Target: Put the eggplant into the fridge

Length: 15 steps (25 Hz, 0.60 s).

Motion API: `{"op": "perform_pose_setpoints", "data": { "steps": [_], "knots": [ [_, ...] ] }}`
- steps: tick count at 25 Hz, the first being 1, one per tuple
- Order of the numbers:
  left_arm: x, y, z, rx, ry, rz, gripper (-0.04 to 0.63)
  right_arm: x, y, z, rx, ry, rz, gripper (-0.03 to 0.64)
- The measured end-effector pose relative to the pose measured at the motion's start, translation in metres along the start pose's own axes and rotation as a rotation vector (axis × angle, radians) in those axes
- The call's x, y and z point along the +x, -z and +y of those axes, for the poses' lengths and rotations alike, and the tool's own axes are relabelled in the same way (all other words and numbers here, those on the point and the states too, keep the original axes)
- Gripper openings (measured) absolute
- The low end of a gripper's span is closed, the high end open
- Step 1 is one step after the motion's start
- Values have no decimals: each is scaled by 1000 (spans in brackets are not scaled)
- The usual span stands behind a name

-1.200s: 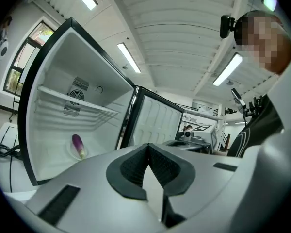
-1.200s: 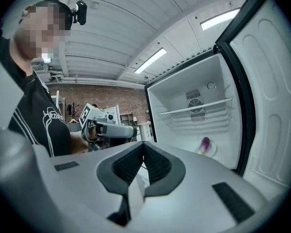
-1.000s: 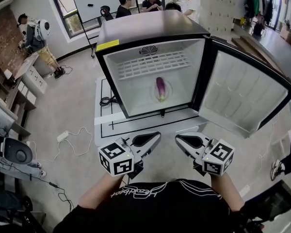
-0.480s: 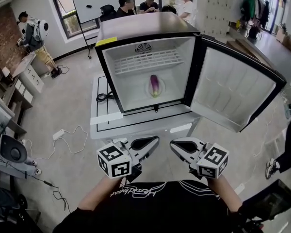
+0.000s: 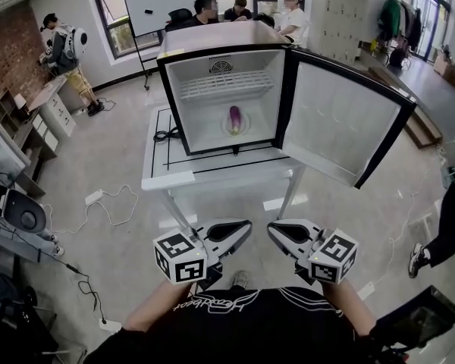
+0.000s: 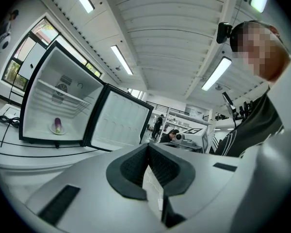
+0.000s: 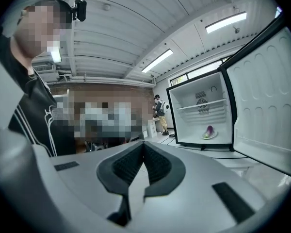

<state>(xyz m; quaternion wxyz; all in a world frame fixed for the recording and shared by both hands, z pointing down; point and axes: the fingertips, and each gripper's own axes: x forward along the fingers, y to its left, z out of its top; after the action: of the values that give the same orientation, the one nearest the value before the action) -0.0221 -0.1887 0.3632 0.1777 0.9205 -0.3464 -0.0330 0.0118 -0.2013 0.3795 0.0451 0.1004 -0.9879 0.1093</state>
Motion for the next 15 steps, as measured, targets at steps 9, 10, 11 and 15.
{"op": "perform_pose_setpoints", "data": {
  "steps": [9, 10, 11, 15],
  "knots": [
    [-5, 25, -96, -11, 15, -20, 9, -74, 17, 60, -62, 34, -3, 6],
    [-5, 27, -102, -9, 15, -21, 9, -78, 19, 64, -63, 35, 3, 6],
    [-5, 29, -108, -9, 15, -22, 9, -82, 21, 67, -62, 35, 5, 6],
    [-3, 36, -128, -1, 19, -12, 9, -100, 24, 76, -58, 48, -14, 6]
  ]
}}
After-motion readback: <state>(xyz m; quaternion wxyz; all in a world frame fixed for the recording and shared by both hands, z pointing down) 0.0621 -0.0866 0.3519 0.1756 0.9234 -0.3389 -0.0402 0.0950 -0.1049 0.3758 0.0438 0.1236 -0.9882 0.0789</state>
